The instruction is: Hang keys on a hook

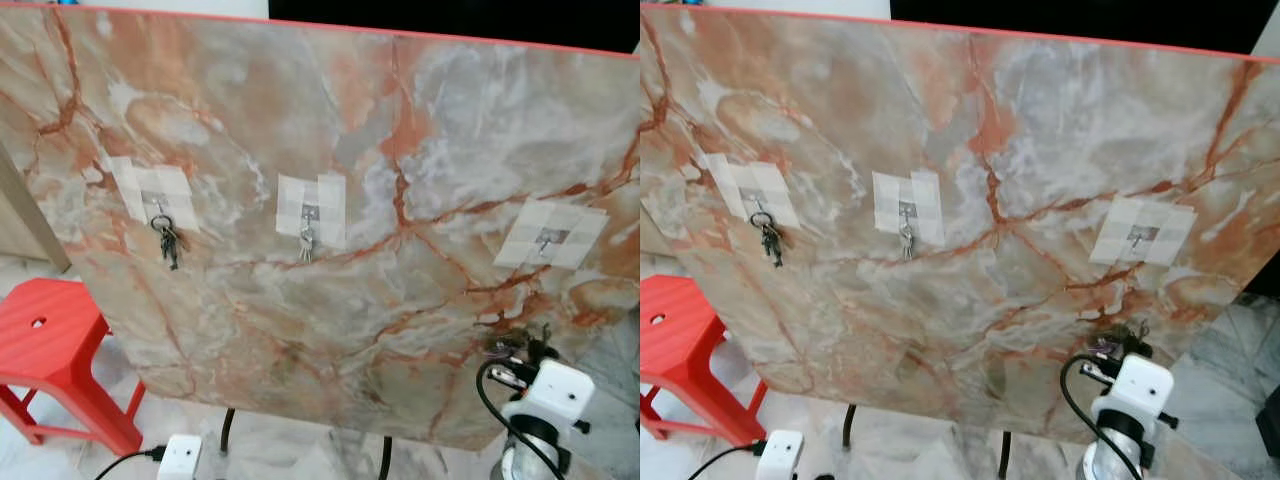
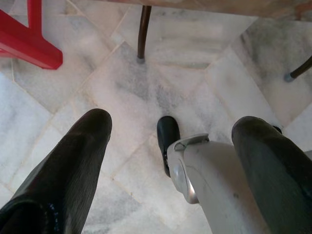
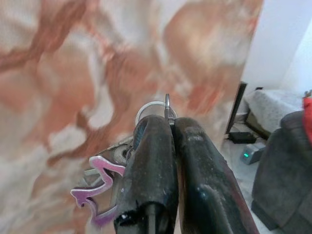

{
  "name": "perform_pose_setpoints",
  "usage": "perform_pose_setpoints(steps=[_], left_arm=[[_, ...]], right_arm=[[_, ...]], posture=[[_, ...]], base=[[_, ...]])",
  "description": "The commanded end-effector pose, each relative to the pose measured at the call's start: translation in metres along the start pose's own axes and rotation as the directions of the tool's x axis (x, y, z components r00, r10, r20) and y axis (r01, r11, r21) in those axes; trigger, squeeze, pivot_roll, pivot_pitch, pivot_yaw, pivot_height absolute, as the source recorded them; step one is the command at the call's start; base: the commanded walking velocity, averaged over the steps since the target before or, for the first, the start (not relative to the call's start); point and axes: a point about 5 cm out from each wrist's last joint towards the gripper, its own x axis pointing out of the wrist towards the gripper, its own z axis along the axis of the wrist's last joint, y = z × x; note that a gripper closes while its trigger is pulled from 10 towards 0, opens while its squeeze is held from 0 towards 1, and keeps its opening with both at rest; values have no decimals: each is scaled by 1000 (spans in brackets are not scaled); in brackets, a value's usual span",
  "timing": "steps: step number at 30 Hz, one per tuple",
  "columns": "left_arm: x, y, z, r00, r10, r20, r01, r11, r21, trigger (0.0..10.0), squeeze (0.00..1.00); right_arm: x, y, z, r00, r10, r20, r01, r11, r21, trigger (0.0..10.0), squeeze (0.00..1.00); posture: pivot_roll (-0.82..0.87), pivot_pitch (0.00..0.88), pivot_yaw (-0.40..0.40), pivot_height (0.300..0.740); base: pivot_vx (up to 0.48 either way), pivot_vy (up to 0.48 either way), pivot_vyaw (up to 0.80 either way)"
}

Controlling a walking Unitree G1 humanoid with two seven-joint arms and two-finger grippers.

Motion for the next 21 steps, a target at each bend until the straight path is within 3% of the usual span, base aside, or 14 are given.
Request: perform_pose_setpoints(steps=[1, 4, 11, 21], left_arm=[[-1, -1, -4, 1000, -11, -12, 11, 1000, 18, 10000, 0], [-1, -1, -4, 1000, -11, -15, 11, 1000, 19, 10000, 0], [0, -5, -5, 1000, -11, -27, 12, 1000, 24, 10000, 0], [0, 0, -1, 1000, -5, -22, 5, 1000, 21, 10000, 0]], right_arm=[[0, -7, 16, 998, -33, 50, 34, 999, -19, 10000, 0], [-1, -9, 24, 996, -47, 71, 49, 998, -26, 10000, 0], [-4, 5, 63, 983, 29, 184, -19, 998, -52, 10000, 0], [-7, 1, 86, 975, 8, 224, 7, 998, -65, 10000, 0]], posture=[[42, 0, -66, 740], [42, 0, -65, 740], [41, 0, -67, 740], [37, 0, -67, 740]], base=[[0, 0, 0], [0, 0, 0], [0, 0, 0], [0, 0, 0]])
